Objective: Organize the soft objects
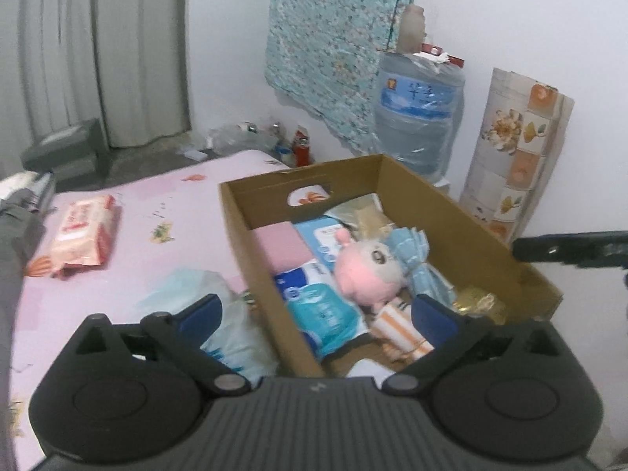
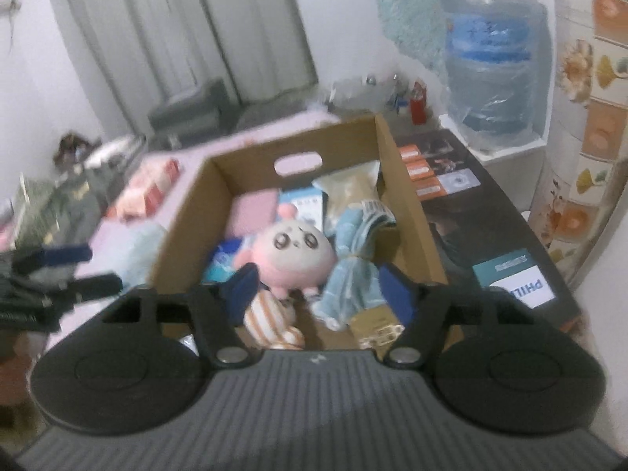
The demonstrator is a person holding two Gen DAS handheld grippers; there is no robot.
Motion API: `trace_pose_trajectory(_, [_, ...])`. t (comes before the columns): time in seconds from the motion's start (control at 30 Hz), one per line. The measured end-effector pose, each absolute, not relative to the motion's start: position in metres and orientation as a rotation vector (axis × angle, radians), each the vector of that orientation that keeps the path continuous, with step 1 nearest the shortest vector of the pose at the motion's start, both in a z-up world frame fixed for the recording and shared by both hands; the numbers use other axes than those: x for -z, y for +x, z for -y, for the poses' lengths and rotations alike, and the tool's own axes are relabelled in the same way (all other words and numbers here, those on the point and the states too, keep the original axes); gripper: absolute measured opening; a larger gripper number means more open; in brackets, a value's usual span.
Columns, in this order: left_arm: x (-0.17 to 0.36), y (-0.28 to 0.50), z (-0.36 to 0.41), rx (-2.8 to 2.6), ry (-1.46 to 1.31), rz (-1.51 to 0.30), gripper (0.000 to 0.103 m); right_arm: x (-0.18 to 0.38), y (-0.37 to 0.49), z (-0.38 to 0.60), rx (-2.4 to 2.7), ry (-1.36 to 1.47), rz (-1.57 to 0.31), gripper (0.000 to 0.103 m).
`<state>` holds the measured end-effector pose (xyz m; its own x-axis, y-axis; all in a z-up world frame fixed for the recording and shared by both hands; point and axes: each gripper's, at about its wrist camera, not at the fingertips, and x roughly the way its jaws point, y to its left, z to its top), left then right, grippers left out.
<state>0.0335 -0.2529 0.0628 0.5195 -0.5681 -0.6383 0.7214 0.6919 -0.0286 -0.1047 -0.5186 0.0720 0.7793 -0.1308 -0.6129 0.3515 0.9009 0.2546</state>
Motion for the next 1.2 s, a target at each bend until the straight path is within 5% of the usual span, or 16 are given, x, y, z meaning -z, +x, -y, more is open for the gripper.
trace_pose_trajectory(0.17, [-0.06,0.019,0.241,0.696,0.34,-0.682,0.103,-0.071,-0.128,0.484,0.284,0.412,-0.557,0.102])
trace_pose_trajectory(0.37, [-0.05,-0.008,0.228,0.577,0.46,-0.659,0.103,-0.066,-0.146,0.445,0.3,0.431,-0.565,0.102])
trace_pose_trajectory(0.63, [-0.043,-0.01,0.196,0.622,0.238,-0.814,0.103,-0.047,-0.147,0.403,0.28,0.458,-0.677,0.102])
trace_pose_trajectory(1.2, [-0.04,-0.015,0.169,0.509,0.141,-0.854,0.103,-0.036,-0.126,0.37,0.305,0.348,-0.776,0.102])
